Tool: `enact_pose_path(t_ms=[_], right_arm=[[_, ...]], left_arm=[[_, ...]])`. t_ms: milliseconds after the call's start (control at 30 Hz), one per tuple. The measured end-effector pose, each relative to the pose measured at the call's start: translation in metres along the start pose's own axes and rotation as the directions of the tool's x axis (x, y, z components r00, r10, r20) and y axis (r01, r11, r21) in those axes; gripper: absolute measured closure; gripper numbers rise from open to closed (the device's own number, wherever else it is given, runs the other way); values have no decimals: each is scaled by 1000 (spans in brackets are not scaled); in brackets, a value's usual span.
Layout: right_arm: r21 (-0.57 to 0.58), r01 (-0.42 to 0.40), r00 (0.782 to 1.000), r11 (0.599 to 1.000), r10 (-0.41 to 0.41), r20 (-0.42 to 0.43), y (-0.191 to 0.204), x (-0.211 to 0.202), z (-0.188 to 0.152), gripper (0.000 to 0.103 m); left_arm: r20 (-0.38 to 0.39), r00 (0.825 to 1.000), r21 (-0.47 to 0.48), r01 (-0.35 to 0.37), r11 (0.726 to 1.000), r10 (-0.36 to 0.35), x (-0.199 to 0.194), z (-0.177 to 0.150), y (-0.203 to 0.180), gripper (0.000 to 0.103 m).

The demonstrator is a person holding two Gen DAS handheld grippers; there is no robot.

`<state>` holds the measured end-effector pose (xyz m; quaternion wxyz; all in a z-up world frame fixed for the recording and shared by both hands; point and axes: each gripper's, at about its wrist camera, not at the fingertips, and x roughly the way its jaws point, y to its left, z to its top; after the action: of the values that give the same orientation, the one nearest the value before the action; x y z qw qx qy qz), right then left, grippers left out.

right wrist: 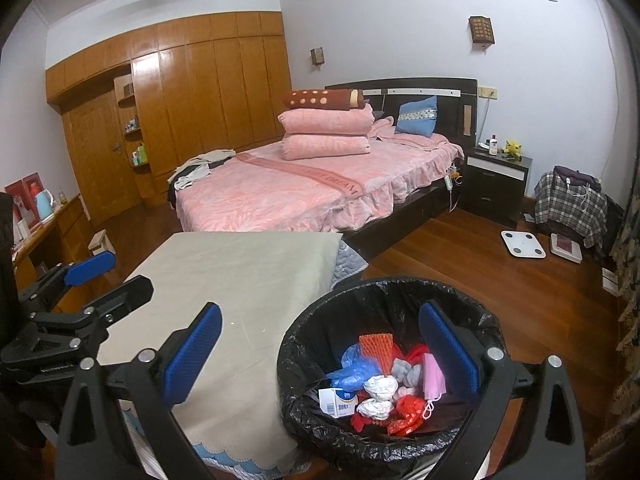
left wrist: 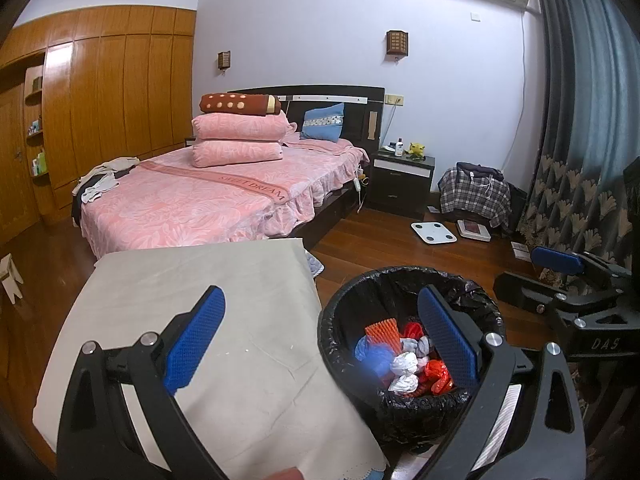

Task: Collect trash

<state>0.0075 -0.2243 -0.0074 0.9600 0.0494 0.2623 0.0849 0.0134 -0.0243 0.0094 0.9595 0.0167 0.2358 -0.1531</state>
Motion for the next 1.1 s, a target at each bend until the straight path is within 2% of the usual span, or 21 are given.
enact_pose_path(t_ms=[1100], right_arm=[[1, -1, 1000, 1000, 1, 0, 1, 1, 0, 6]], left_arm=[[-3, 1000, 2, -1, 1000, 1, -1, 1, 1, 9]])
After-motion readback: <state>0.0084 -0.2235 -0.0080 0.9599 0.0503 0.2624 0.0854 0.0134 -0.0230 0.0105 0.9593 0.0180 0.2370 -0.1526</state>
